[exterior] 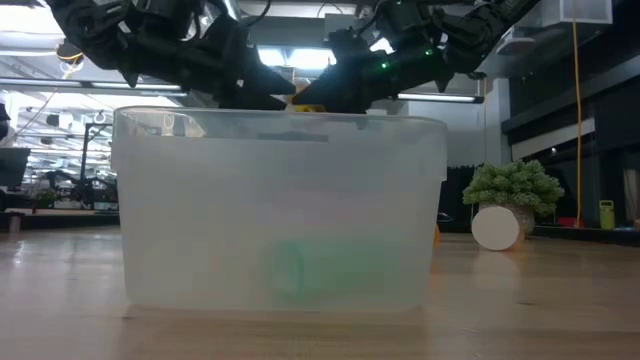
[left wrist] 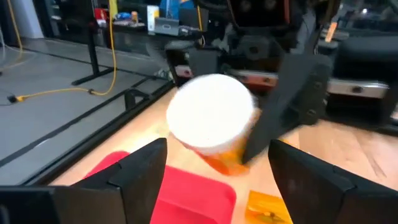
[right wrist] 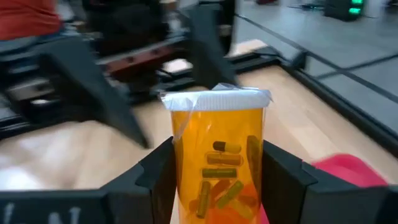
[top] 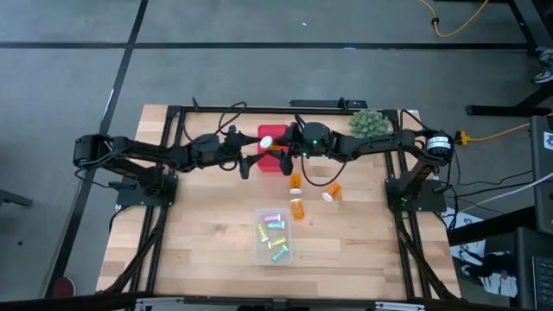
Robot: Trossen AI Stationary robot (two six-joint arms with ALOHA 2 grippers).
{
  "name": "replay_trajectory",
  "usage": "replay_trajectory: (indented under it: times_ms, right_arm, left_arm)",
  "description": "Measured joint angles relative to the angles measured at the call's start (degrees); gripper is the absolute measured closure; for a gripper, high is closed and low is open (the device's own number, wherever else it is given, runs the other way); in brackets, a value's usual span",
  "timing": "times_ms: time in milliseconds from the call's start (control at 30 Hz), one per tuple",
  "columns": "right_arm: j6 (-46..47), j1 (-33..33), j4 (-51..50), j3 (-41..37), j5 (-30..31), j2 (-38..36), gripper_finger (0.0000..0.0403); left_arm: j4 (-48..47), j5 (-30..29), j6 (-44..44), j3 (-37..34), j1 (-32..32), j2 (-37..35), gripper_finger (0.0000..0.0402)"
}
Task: Pick and place medicine bottles into bin by pill shape (circle, oval)
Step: Put the large orange pill bottle into the red bin
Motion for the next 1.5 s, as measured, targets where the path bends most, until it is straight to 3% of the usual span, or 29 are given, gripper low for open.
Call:
replay_trajectory:
  times_ms: [267,500,933,1300,1500]
  right_arm:
    - [-1.3,0.0,1.4,0.0,-6.4,0.0,0.0220]
    - [-2.7,0.0,4.2,0.0,-11.1,0.0,0.0220]
    - [-2.1,0.1,4.9,0.0,-12.0,0.0,0.0220]
    - [-1.1,0.1,4.7,0.0,-11.9,0.0,0.0191]
    - [-1.0,0.1,4.4,0.0,-12.0,0.0,0.0189]
  left_arm:
    - [4.6,0.2,0.0,0.0,-0.1,0.0,0.0124]
    - [4.9,4.0,-1.7,0.0,-0.3,0.0,0.0124]
    - [6.2,4.6,-2.9,0.0,-0.3,0.0,0.0126]
    - [6.6,6.4,-2.8,0.0,-0.3,0.0,0.0200]
    - [6.9,6.4,-2.8,0.0,-0.3,0.0,0.0207]
